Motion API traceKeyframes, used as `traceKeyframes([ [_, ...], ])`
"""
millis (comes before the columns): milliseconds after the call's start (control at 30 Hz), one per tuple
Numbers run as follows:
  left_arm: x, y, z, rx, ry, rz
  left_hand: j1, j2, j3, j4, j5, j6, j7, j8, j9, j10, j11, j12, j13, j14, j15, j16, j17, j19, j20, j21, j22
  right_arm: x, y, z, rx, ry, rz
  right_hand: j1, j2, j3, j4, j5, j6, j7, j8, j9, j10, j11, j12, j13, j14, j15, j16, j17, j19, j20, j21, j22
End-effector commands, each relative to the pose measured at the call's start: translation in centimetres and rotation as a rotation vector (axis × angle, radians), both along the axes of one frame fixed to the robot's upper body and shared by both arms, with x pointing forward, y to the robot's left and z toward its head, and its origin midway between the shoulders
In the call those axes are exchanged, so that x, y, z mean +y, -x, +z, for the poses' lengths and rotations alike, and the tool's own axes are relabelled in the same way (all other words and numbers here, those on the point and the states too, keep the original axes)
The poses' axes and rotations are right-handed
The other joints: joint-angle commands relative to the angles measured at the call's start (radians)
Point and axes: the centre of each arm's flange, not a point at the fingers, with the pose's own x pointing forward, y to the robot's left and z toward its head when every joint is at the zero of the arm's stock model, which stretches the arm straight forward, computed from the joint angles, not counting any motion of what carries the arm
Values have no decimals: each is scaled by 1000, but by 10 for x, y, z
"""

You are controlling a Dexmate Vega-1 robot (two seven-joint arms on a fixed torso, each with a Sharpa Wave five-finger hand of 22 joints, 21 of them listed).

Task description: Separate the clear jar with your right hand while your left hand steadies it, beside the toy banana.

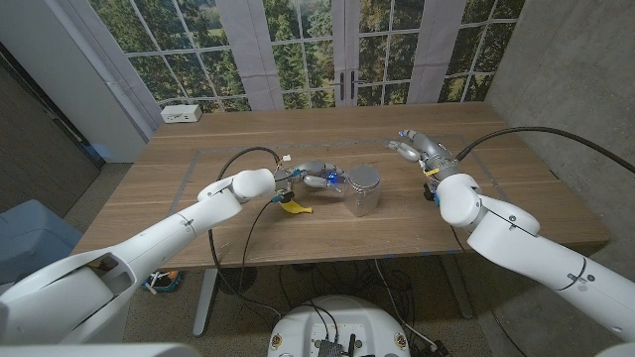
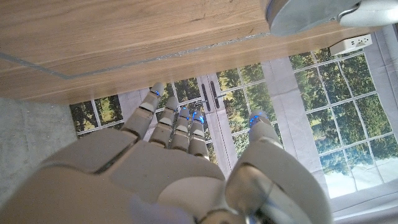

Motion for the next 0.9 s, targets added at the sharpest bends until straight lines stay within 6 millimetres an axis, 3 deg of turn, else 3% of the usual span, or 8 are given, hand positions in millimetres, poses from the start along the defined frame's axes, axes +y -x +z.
traceKeyframes([
  [33,-1,0,4,15,-14,-27,-3,10,-20,2,-6,-69,-8,-26,0,-31,8,-17,3,-19,1,-8,2,-7,9,1,1,0,0,4,17,55,-37,-4,-14,-5,2,-2,-6,2,0,4,-4,2,5,5,-6,-1,-1,6,2,1,3,5],
  [100,0,3,10,26,-60,-39,-5,14,-36,4,-6,-127,-3,-53,-5,-67,18,-28,4,-50,18,-13,2,-27,15,-4,1,0,-1,4,7,49,-44,-6,-15,-7,2,-3,-6,3,1,5,-4,3,5,6,-6,-1,0,7,1,1,3,5],
  [167,1,9,18,13,-95,-47,-4,11,-59,3,-8,-234,-8,-106,-17,-135,29,-37,4,-103,43,-14,2,-55,23,-6,1,-1,-2,5,6,45,-43,-7,-16,-7,3,-4,-6,2,1,5,-4,2,6,6,-5,-1,0,8,2,1,3,5],
  [233,3,15,25,2,-127,-40,-8,-20,-83,-1,-13,-282,-18,-129,-23,-186,37,-41,3,-141,53,-15,2,-69,20,-6,0,0,-3,6,1,44,-47,-8,-16,-8,4,-4,-6,2,1,5,-5,1,6,7,-6,-2,0,8,2,1,3,5],
  [433,3,24,31,17,-167,-75,-20,-67,-120,-2,-21,-342,-47,-155,-30,-232,17,-41,1,-165,46,-12,2,-82,7,-5,0,2,-6,8,-8,40,-39,-11,-17,-10,6,-6,-7,2,2,5,-5,3,7,9,-5,-4,2,10,3,1,4,5],
  [900,7,33,25,95,-76,-195,-39,-97,-151,3,-20,-384,-49,-172,-36,-251,9,-39,0,-146,36,-3,2,-72,6,0,0,10,-7,5,-9,41,-39,-13,-15,-12,9,-8,-8,0,4,5,-4,-1,10,12,-2,-6,5,15,5,-2,6,5],
])
